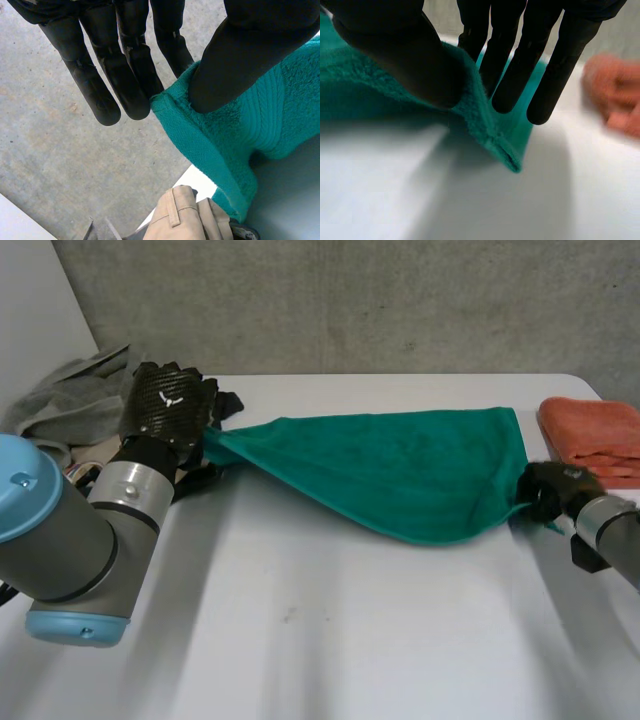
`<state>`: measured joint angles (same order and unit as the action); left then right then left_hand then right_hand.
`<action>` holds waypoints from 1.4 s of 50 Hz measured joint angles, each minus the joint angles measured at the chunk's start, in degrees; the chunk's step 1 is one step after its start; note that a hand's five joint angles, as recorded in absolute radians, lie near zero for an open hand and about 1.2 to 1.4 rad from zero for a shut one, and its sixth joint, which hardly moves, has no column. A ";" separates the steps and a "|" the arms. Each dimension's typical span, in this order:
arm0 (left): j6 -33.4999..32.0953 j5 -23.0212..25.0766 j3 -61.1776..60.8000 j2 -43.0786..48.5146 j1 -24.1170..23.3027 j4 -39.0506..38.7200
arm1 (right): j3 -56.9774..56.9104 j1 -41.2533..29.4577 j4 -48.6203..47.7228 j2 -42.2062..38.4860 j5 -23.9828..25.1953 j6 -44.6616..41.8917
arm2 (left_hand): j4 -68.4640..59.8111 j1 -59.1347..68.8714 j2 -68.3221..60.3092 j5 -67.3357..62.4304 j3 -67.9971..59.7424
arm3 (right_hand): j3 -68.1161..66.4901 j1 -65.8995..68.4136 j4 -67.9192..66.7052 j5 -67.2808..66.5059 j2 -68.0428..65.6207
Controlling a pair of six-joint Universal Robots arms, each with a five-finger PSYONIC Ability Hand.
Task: Fold the laundry.
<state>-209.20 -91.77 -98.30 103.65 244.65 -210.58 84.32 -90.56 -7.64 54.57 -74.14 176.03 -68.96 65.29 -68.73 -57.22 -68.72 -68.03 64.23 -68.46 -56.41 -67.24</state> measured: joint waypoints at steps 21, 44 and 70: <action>-7.53 2.60 -1.11 -15.89 4.19 37.11 | 3.05 11.71 39.52 35.42 -1.80 -57.75 | 0.00 0.00 0.00 0.00 0.00 | -0.12 0.00 -0.26 -0.44 0.00; -15.02 -1.75 45.50 26.81 1.89 23.94 | -21.84 -3.57 9.66 4.74 -14.44 -57.75 | -0.04 0.00 0.00 0.00 0.00 | -0.15 0.00 -0.27 -1.22 0.00; -8.65 -4.24 34.93 23.45 3.56 -5.45 | -18.33 -6.49 -20.70 3.72 -6.82 -44.51 | -0.06 0.00 0.00 0.00 0.00 | -0.18 0.00 -0.29 -2.35 0.00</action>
<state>-217.84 -96.01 -63.38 127.10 248.22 -216.03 65.99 -97.05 -28.33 58.30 -80.97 131.52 -69.02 65.28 -68.74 -57.22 -68.72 -68.21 64.23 -68.75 -58.76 -67.24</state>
